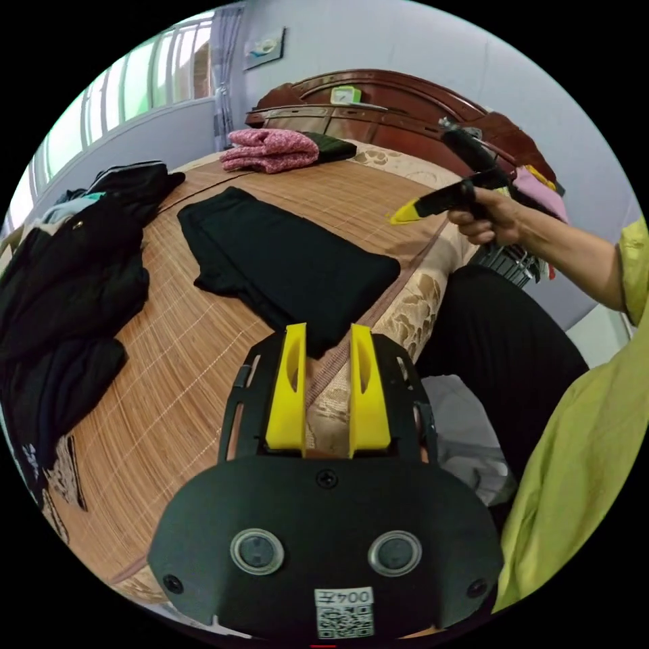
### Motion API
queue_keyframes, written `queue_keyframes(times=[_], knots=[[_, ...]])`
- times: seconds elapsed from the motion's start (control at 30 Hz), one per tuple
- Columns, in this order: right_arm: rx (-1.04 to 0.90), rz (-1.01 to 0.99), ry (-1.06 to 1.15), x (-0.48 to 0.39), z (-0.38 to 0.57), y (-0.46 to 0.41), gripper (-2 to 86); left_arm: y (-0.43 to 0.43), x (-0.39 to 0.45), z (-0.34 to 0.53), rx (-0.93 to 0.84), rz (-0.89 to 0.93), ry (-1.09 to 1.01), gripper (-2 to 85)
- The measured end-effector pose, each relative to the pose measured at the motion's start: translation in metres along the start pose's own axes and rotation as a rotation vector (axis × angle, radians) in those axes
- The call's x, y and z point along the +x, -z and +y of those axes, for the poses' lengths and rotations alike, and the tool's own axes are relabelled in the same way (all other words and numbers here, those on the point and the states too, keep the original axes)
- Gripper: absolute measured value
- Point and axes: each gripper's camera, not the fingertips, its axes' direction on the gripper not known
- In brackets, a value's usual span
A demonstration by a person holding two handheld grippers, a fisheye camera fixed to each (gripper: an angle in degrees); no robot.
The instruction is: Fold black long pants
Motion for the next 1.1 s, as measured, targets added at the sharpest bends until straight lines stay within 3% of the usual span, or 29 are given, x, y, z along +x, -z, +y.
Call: queue_keyframes(times=[0.5, 0.7, 0.83, 1.1], knots=[[-0.152, 0.158, 0.202, -0.005, 0.039, -0.016, 9.7, -0.011, 0.037, -0.033, -0.094, 0.045, -0.103, 9.7], [-0.17, 0.184, 0.249, -0.004, 0.051, -0.01, 3.7, -0.007, 0.055, -0.045, -0.084, 0.013, -0.128, 6.5], [-0.228, 0.224, 0.195, 0.01, 0.063, -0.003, 3.1, -0.011, 0.064, -0.042, -0.147, 0.029, -0.153, 2.9], [-0.209, 0.194, 0.103, 0.031, 0.088, 0.009, 3.4, 0.014, 0.077, -0.043, -0.082, 0.011, -0.073, 1.5]])
